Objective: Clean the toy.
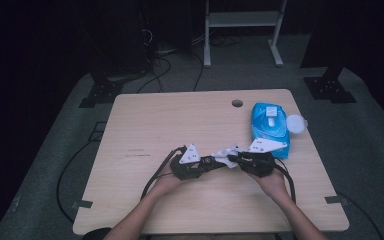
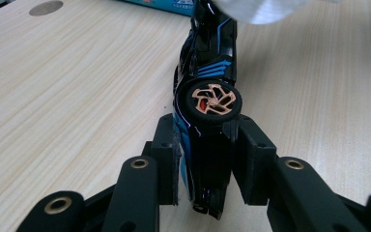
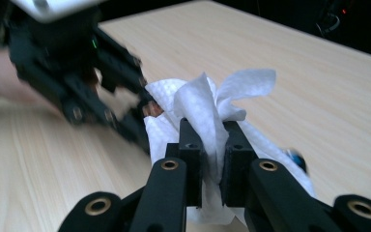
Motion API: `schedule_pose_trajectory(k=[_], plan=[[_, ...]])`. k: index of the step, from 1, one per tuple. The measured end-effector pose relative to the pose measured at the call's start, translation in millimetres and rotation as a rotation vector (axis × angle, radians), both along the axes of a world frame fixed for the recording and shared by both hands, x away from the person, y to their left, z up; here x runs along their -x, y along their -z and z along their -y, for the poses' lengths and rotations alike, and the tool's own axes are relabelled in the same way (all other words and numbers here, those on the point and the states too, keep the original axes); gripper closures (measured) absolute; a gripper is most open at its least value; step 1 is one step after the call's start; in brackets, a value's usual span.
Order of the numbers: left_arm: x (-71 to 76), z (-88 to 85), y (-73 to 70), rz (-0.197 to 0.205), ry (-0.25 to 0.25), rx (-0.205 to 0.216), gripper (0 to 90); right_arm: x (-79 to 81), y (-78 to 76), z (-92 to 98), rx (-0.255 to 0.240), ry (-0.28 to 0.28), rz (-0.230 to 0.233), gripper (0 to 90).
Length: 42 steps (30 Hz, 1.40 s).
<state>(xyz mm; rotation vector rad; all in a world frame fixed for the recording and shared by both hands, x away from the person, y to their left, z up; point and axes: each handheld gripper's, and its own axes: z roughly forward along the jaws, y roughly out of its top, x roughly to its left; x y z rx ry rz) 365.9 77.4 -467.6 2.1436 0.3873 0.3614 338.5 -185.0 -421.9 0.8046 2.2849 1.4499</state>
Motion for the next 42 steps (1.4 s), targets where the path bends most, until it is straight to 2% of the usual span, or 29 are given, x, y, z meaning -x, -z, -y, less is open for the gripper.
schedule_pose_trajectory(k=[5, 9, 11, 14, 18, 21, 22, 24, 26, 29, 34, 36, 40, 42], plan=[[2.6, -0.3, -0.5, 0.013, 0.023, -0.009, 67.0, -9.5, 2.8, -37.8, 0.023, -0.057, -0.023, 81.1], [3.8, -3.4, -0.7, 0.023, 0.029, -0.011, 67.2, -15.3, 12.0, -51.8, 0.054, -0.067, -0.040, 81.2], [3.5, -4.9, -0.5, 0.015, 0.029, -0.007, 67.3, -16.3, 12.7, -48.6, 0.042, -0.065, -0.044, 81.2], [3.0, -6.1, -0.5, 0.011, 0.029, -0.006, 67.3, -17.8, 11.0, -37.0, 0.082, -0.017, -0.032, 81.2], [2.3, -6.5, -0.6, 0.000, 0.025, -0.002, 67.1, -19.8, 11.2, -21.2, 0.077, 0.040, -0.031, 81.2], [2.1, -6.5, -0.1, -0.009, 0.020, 0.008, 67.0, -18.5, 11.4, -24.1, 0.070, 0.034, -0.037, 81.3], [2.4, -6.5, 0.7, -0.011, 0.017, 0.019, 67.0, -17.2, 12.3, -34.3, 0.062, 0.002, -0.044, 81.3], [2.4, -7.4, 0.2, -0.011, 0.019, 0.014, 66.8, -15.6, 13.0, -45.1, 0.061, -0.028, -0.041, 81.2], [2.1, -10.0, -0.1, -0.013, 0.020, 0.015, 66.6, -14.1, 12.2, -52.1, 0.070, -0.037, -0.022, 81.2], [2.2, -10.8, 0.0, -0.015, 0.022, 0.019, 66.5, -17.6, 12.4, -47.1, 0.057, -0.038, -0.045, 81.1], [2.4, -10.5, -0.1, -0.016, 0.020, 0.017, 66.5, -22.0, 11.2, -30.0, 0.067, 0.017, -0.039, 81.2], [2.7, -10.1, 0.2, -0.018, 0.017, 0.021, 66.5, -22.7, 11.7, -26.3, 0.054, 0.027, -0.050, 81.1], [2.4, -8.7, 0.4, -0.018, 0.019, 0.024, 66.4, -20.6, 13.8, -34.0, 0.027, -0.004, -0.060, 81.2], [2.1, -8.9, -0.3, -0.019, 0.021, 0.018, 66.4, -18.3, 15.1, -42.6, 0.036, -0.027, -0.053, 81.1]])
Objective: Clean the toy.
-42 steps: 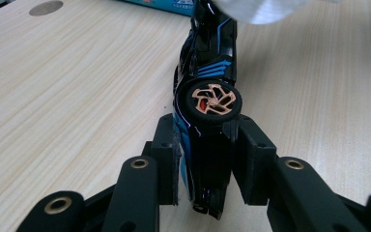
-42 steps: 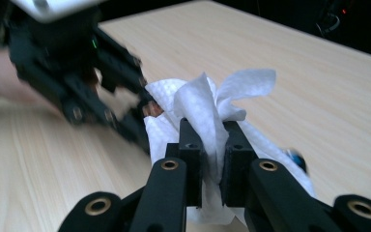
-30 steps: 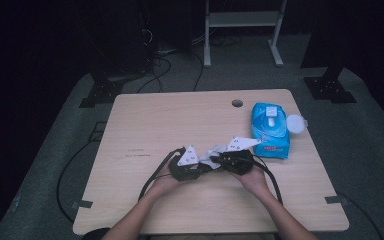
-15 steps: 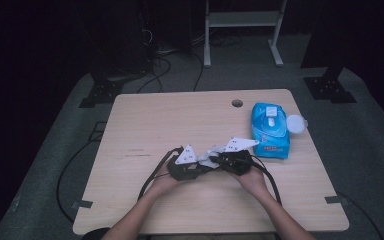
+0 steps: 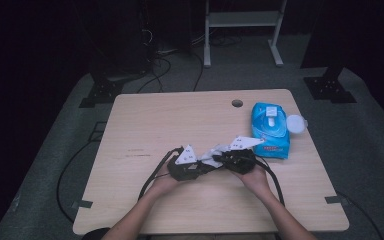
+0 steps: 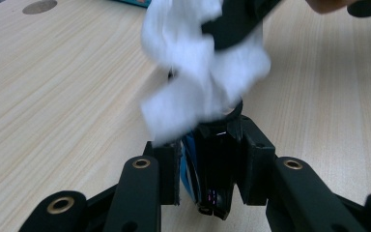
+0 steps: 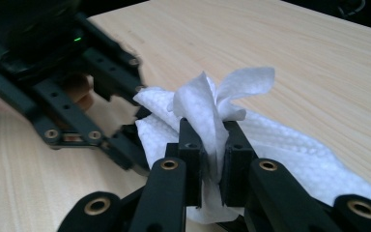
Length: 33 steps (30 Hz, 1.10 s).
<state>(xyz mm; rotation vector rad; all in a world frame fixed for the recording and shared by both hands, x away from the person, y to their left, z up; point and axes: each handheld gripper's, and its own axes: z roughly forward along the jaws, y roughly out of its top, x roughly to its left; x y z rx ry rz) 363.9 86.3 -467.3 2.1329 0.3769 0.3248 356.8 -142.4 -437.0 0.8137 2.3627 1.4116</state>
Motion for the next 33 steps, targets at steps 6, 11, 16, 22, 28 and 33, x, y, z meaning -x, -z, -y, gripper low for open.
schedule_pose_trajectory(k=[6, 11, 16, 22, 28, 33], plan=[[-0.1, -2.3, -0.5, -0.001, 0.005, 0.004, 66.7, -4.1, -1.9, 8.7, 0.019, 0.024, 0.012, 81.0], [0.7, -1.8, -0.6, -0.005, 0.005, 0.005, 66.7, -6.2, -1.3, 21.8, 0.012, 0.072, 0.012, 81.0], [0.7, -0.9, -0.5, -0.005, 0.007, 0.007, 66.6, -2.0, -0.4, 5.9, -0.005, 0.021, 0.003, 81.0], [0.6, -2.2, -0.6, -0.005, 0.003, 0.009, 66.6, -1.5, -1.4, -1.0, 0.014, 0.000, 0.009, 81.0], [0.8, -2.0, -0.9, -0.007, 0.004, 0.008, 66.6, -6.4, -2.2, 18.4, 0.011, 0.064, 0.004, 81.1], [0.8, -0.7, -0.7, -0.002, 0.005, 0.009, 66.6, -2.4, -1.4, 3.3, -0.010, 0.009, -0.006, 81.0]])
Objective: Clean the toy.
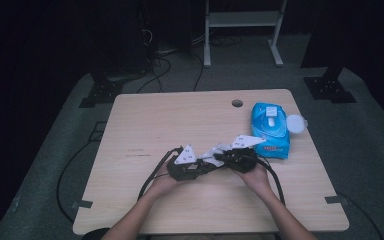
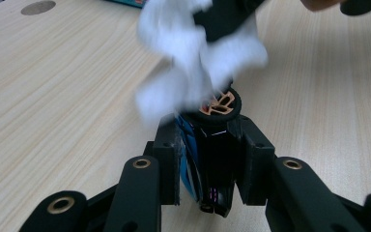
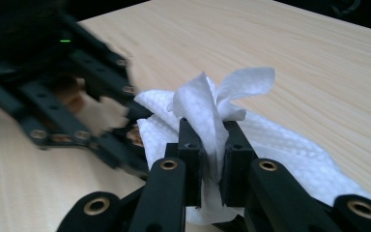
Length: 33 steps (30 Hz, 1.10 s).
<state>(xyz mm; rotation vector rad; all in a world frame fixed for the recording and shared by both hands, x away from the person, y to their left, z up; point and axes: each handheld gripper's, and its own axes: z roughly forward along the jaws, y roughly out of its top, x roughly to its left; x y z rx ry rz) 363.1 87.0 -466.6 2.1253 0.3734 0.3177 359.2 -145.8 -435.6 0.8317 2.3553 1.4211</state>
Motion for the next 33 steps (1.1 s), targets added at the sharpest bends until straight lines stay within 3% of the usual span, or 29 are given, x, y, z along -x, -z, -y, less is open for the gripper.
schedule_pose_trajectory(k=[3, 6, 12, 16, 21, 24, 33], plan=[[-0.2, -0.7, -0.1, 0.001, -0.002, -0.001, 66.6, 3.6, -1.3, -12.5, 0.007, -0.039, 0.014, 81.0], [0.2, -1.3, -0.1, 0.003, -0.004, 0.001, 66.5, 3.2, -1.7, -12.9, 0.017, -0.037, 0.019, 81.0], [0.4, -1.5, -0.3, 0.004, -0.004, 0.000, 66.5, -3.7, -1.7, 13.2, 0.048, 0.058, 0.032, 81.0], [-0.1, -1.6, -0.1, 0.000, -0.004, 0.001, 66.6, -4.7, -0.7, 16.4, 0.025, 0.071, 0.018, 81.1], [-0.4, -1.3, -0.4, 0.000, -0.003, -0.002, 66.6, 0.3, 0.1, -5.1, -0.008, -0.012, 0.004, 81.0], [-0.6, -3.1, -0.2, -0.002, -0.008, 0.003, 66.5, 1.1, 0.3, -10.2, 0.011, -0.021, 0.016, 81.0], [-1.5, -4.3, -0.7, 0.003, -0.006, -0.005, 66.5, -9.4, -1.4, 33.6, 0.022, 0.113, 0.004, 81.0]])
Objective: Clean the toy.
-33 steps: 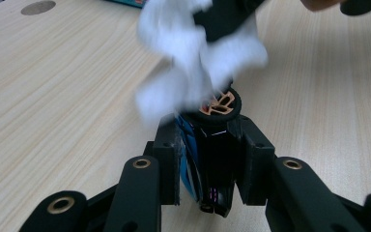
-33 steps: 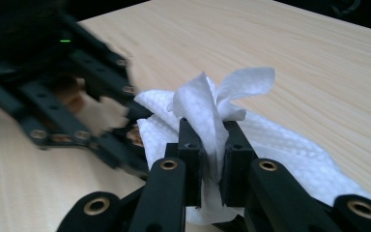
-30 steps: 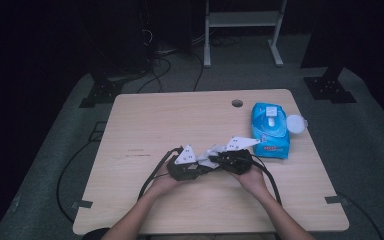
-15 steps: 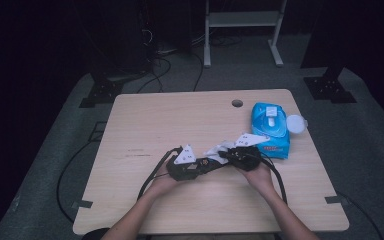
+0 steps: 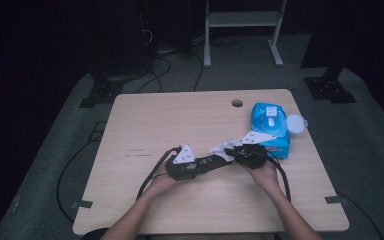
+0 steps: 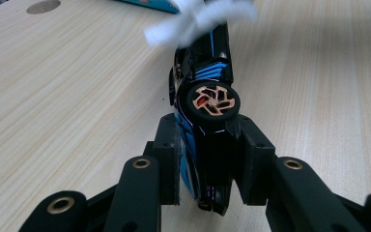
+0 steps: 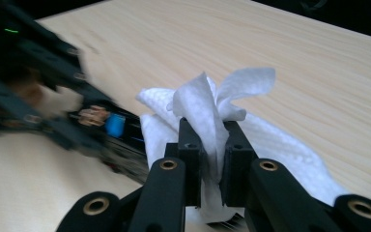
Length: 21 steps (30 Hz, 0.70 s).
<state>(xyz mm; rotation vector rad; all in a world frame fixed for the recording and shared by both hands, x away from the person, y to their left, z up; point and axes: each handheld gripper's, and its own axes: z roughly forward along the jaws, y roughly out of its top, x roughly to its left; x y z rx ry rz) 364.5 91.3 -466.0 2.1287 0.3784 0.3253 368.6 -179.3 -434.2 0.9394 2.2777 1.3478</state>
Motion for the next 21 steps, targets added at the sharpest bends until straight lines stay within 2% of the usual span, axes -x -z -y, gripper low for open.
schedule_pose_trajectory(k=[3, 5, 7, 8, 9, 10, 13, 14, 15, 17, 18, 21], plan=[[-0.3, -0.1, -0.1, 0.000, 0.002, -0.002, 66.4, -1.1, 0.4, 8.4, -0.007, 0.029, 0.000, 81.0], [-0.5, -0.1, 0.0, 0.000, 0.002, 0.000, 66.4, 0.3, 0.8, 6.8, -0.011, 0.027, 0.000, 81.0], [-0.6, -0.4, 0.2, -0.004, -0.001, 0.004, 66.4, 2.8, 0.7, 1.3, -0.021, -0.003, -0.004, 81.0], [-0.5, -0.4, 0.1, -0.002, -0.001, 0.002, 66.4, 5.5, 0.8, -7.1, -0.031, -0.036, -0.005, 81.0], [-0.5, -0.4, 0.1, -0.002, -0.001, 0.002, 66.4, 5.5, 0.8, -7.1, -0.031, -0.036, -0.005, 81.0], [-0.2, -1.1, -0.3, 0.000, -0.001, -0.002, 66.4, 7.0, 0.4, -13.9, -0.003, -0.056, 0.011, 80.9], [0.1, -1.7, -0.3, 0.000, -0.001, -0.001, 66.4, 6.4, -0.2, -13.3, 0.006, -0.051, 0.012, 80.9], [-0.3, -2.3, -0.4, -0.002, -0.001, -0.002, 66.3, 4.2, -0.4, -5.8, 0.016, -0.020, 0.019, 80.9], [-0.3, -2.3, -0.4, -0.002, -0.001, -0.002, 66.3, 4.2, -0.4, -5.8, 0.016, -0.020, 0.019, 80.9], [-0.7, -2.4, -0.2, 0.000, -0.001, -0.001, 66.3, -1.7, 1.5, 12.8, -0.011, 0.036, -0.002, 81.0], [-1.0, -2.5, -0.2, 0.001, -0.001, -0.001, 66.3, -2.8, 1.9, 16.9, -0.003, 0.053, -0.002, 81.0], [-1.3, -2.8, -0.4, 0.003, -0.002, -0.003, 66.2, -4.0, 3.1, 21.6, -0.009, 0.069, -0.012, 81.0]])
